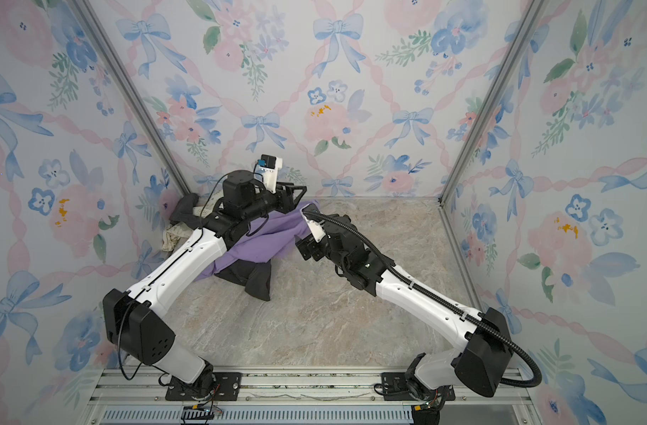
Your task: Pick out a specific cloth from the pile
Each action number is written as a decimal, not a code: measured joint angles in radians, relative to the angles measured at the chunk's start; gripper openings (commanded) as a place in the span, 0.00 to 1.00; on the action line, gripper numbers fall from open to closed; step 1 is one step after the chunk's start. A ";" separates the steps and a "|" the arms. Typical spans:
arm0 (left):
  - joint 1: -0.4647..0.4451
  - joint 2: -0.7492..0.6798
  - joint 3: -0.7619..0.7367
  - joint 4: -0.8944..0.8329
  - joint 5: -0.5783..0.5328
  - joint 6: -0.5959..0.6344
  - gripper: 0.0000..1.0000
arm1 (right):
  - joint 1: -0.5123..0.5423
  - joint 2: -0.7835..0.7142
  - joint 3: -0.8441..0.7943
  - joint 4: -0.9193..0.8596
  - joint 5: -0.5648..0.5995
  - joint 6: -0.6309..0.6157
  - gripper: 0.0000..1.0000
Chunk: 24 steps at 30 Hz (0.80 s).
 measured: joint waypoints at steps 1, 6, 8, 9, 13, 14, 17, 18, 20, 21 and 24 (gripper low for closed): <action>-0.005 0.021 -0.001 -0.022 -0.001 0.001 0.87 | -0.021 -0.005 -0.001 -0.007 -0.001 0.014 0.97; -0.001 0.027 -0.006 -0.086 -0.063 0.021 0.98 | -0.078 -0.012 -0.004 -0.037 -0.002 0.045 0.97; 0.011 0.000 -0.006 -0.091 -0.097 0.021 0.98 | -0.085 -0.012 -0.005 -0.042 -0.007 0.048 0.97; 0.025 -0.021 -0.007 -0.092 -0.116 0.015 0.98 | -0.089 -0.012 -0.005 -0.042 -0.011 0.048 0.97; 0.113 -0.142 -0.054 -0.078 -0.193 -0.044 0.97 | -0.096 -0.012 -0.004 -0.042 -0.031 0.048 0.97; 0.136 -0.178 -0.079 -0.074 -0.215 -0.062 0.97 | -0.097 -0.011 -0.004 -0.042 -0.035 0.050 0.97; 0.207 -0.290 -0.180 -0.066 -0.278 -0.136 0.93 | -0.101 -0.002 -0.002 -0.041 -0.057 0.051 0.97; 0.228 -0.323 -0.220 -0.059 -0.292 -0.169 0.92 | -0.103 0.004 0.000 -0.040 -0.066 0.052 0.97; 0.269 -0.381 -0.304 -0.059 -0.316 -0.234 0.92 | -0.105 0.016 0.000 -0.039 -0.085 0.052 0.97; 0.289 -0.407 -0.348 -0.059 -0.328 -0.274 0.91 | -0.105 0.022 0.000 -0.039 -0.095 0.052 0.97; 0.342 -0.473 -0.480 -0.063 -0.358 -0.402 0.87 | -0.107 0.038 0.002 -0.039 -0.130 0.052 0.97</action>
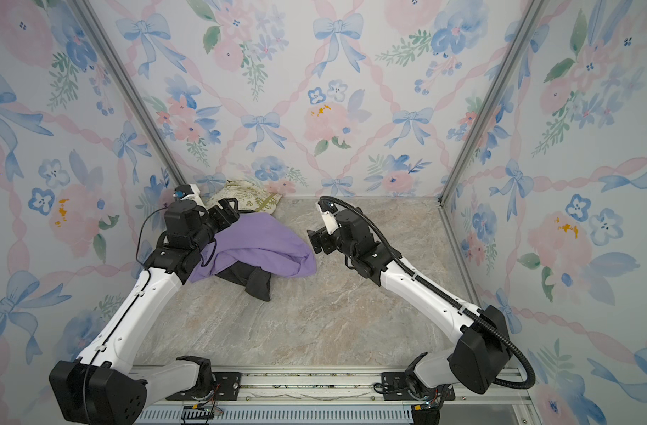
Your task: Pick out a specific cloth from the pile
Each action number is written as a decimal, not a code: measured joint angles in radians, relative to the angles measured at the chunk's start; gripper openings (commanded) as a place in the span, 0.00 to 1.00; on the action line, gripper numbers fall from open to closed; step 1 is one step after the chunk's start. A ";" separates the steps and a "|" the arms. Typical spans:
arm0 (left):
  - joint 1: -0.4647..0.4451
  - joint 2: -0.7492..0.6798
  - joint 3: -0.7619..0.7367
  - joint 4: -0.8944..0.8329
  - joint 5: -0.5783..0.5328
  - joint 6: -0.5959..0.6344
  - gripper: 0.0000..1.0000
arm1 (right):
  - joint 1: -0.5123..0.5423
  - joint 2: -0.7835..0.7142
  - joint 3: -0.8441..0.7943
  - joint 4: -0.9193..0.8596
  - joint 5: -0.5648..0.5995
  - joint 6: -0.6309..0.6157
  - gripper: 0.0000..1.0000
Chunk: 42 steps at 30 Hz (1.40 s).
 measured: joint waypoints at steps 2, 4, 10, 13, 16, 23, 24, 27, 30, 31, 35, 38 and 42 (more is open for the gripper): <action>0.022 -0.032 -0.073 -0.009 -0.010 -0.079 0.85 | -0.001 0.002 0.000 0.000 -0.024 0.001 0.97; 0.036 -0.051 -0.126 -0.018 -0.013 -0.150 0.83 | -0.001 0.002 0.004 0.002 -0.054 0.003 0.97; 0.065 -0.051 -0.193 -0.027 0.021 -0.292 0.79 | 0.001 0.002 0.004 0.008 -0.146 0.002 0.97; 0.077 -0.035 -0.193 -0.019 0.059 -0.324 0.75 | 0.010 0.002 0.004 0.010 -0.172 -0.003 0.97; 0.090 -0.005 -0.193 -0.018 0.097 -0.355 0.69 | 0.018 0.002 0.004 0.010 -0.188 -0.005 0.97; 0.095 0.060 -0.192 -0.018 0.142 -0.393 0.61 | 0.039 0.002 0.004 0.010 -0.201 -0.005 0.97; 0.097 0.069 -0.190 -0.018 0.146 -0.399 0.59 | 0.040 0.002 0.004 0.010 -0.202 -0.006 0.97; 0.104 0.100 -0.177 -0.018 0.158 -0.410 0.53 | 0.039 0.002 0.004 0.010 -0.202 -0.009 0.97; 0.105 0.131 -0.159 -0.016 0.167 -0.419 0.39 | 0.039 0.002 0.004 0.010 -0.202 -0.017 0.97; 0.106 0.138 -0.155 -0.015 0.169 -0.418 0.33 | 0.039 0.002 0.004 0.009 -0.202 -0.020 0.97; 0.106 0.159 -0.131 -0.012 0.175 -0.418 0.10 | 0.039 0.000 0.003 0.008 -0.202 -0.024 0.97; 0.106 0.166 -0.105 -0.008 0.177 -0.420 0.00 | 0.039 -0.005 -0.001 0.006 -0.201 -0.027 0.97; 0.106 0.169 -0.067 -0.003 0.178 -0.414 0.00 | 0.038 -0.018 -0.008 0.004 -0.200 -0.028 0.97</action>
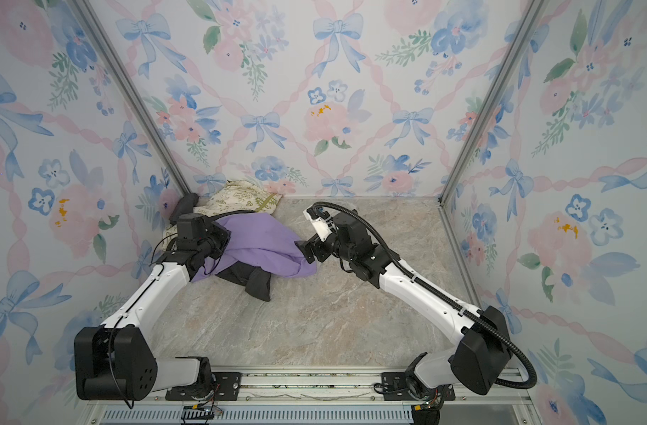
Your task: Pick out a specific cloth from the pile
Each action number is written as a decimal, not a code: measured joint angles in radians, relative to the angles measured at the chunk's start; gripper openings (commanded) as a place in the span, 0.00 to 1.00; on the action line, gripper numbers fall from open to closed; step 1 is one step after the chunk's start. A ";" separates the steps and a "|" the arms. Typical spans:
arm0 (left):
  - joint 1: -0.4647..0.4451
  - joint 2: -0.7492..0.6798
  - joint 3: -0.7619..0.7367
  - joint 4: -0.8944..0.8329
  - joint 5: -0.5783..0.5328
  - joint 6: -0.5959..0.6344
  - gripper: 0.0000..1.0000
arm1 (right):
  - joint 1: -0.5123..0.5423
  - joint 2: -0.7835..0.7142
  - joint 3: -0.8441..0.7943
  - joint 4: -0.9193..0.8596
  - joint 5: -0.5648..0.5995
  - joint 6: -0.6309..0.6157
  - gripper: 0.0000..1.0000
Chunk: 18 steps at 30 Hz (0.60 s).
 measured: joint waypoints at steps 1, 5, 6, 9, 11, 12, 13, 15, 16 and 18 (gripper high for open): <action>0.000 0.000 0.011 0.000 0.000 0.002 0.00 | -0.001 -0.003 -0.001 0.000 0.002 0.000 0.97; 0.000 -0.001 0.031 0.011 -0.005 -0.002 0.26 | -0.002 -0.012 -0.009 -0.001 0.003 0.000 0.97; 0.000 -0.002 0.030 0.012 -0.008 -0.009 0.29 | -0.002 -0.012 -0.010 -0.001 0.003 0.000 0.97; 0.002 -0.031 -0.006 0.018 -0.021 -0.043 0.38 | -0.002 -0.012 -0.012 -0.002 0.003 0.000 0.97; 0.005 -0.070 -0.056 0.020 -0.033 -0.073 0.43 | -0.002 -0.012 -0.012 -0.002 0.003 0.000 0.97; 0.006 -0.092 -0.085 0.018 -0.040 -0.089 0.46 | -0.002 -0.012 -0.012 -0.002 0.003 0.000 0.97; 0.008 -0.110 -0.110 0.018 -0.047 -0.104 0.48 | -0.002 -0.012 -0.012 -0.002 0.003 0.001 0.97; 0.014 -0.148 -0.167 0.014 -0.057 -0.134 0.53 | -0.002 -0.012 -0.012 -0.002 0.002 0.000 0.97; 0.018 -0.160 -0.187 0.014 -0.060 -0.148 0.55 | -0.003 -0.012 -0.012 -0.002 0.002 0.000 0.97; 0.030 -0.182 -0.225 0.013 -0.066 -0.174 0.57 | -0.003 -0.012 -0.012 -0.002 0.002 0.000 0.97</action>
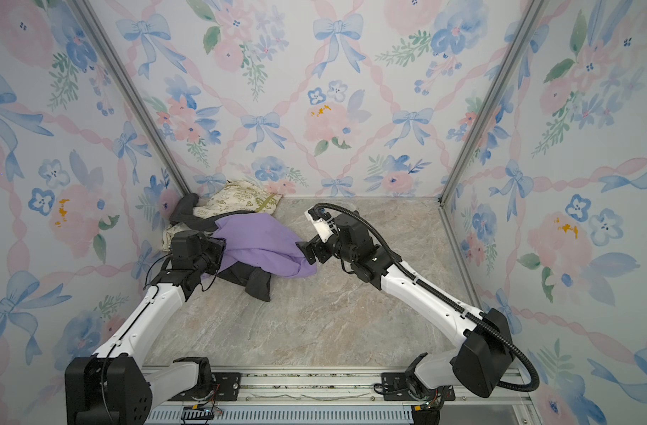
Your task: Pick out a specific cloth from the pile
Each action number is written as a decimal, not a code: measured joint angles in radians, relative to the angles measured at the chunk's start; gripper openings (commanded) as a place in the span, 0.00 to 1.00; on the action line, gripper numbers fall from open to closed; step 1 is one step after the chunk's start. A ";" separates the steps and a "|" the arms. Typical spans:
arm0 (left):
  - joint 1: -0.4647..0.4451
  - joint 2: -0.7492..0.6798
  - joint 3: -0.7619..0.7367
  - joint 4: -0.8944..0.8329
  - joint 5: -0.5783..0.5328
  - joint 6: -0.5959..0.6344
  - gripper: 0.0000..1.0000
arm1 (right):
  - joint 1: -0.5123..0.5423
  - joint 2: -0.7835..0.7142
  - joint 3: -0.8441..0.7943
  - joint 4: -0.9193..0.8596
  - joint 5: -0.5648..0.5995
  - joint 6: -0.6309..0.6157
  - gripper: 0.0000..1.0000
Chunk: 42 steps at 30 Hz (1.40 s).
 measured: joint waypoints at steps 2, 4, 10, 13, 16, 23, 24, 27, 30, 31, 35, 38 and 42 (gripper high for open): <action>0.014 -0.011 -0.021 0.000 -0.002 -0.015 0.57 | 0.000 0.000 0.000 0.000 0.000 0.000 0.97; 0.026 -0.010 -0.029 0.000 -0.002 -0.024 0.56 | 0.000 0.000 0.000 0.000 0.000 0.000 0.97; 0.054 0.054 -0.017 0.024 0.030 -0.021 0.55 | -0.005 0.000 0.000 0.000 0.000 0.000 0.97; 0.061 0.112 0.011 0.042 0.059 -0.005 0.49 | -0.005 0.000 0.000 0.000 0.000 0.001 0.97; 0.071 0.157 0.040 0.057 0.084 0.006 0.41 | -0.005 0.000 0.000 0.000 0.000 0.001 0.97; 0.088 0.222 0.156 0.062 0.115 0.061 0.15 | -0.006 0.000 0.000 -0.002 0.001 0.001 0.97; 0.089 0.224 0.173 0.063 0.116 0.069 0.11 | -0.006 0.000 0.000 -0.003 0.001 0.001 0.97; 0.088 0.227 0.220 0.065 0.122 0.082 0.08 | -0.007 0.000 0.000 -0.005 0.004 0.000 0.97; 0.088 0.229 0.271 0.062 0.127 0.105 0.03 | -0.011 0.000 0.000 -0.006 0.005 0.000 0.97; 0.088 0.232 0.288 0.061 0.130 0.112 0.03 | -0.013 0.000 0.000 -0.006 0.005 0.000 0.97; 0.077 0.242 0.381 0.060 0.128 0.150 0.04 | -0.019 0.000 0.000 -0.008 0.005 0.000 0.97; 0.053 0.242 0.447 0.061 0.114 0.175 0.03 | -0.020 0.000 0.000 -0.008 0.005 0.001 0.97; -0.003 0.253 0.533 0.061 0.093 0.201 0.04 | -0.028 0.000 0.000 -0.008 0.005 0.008 0.97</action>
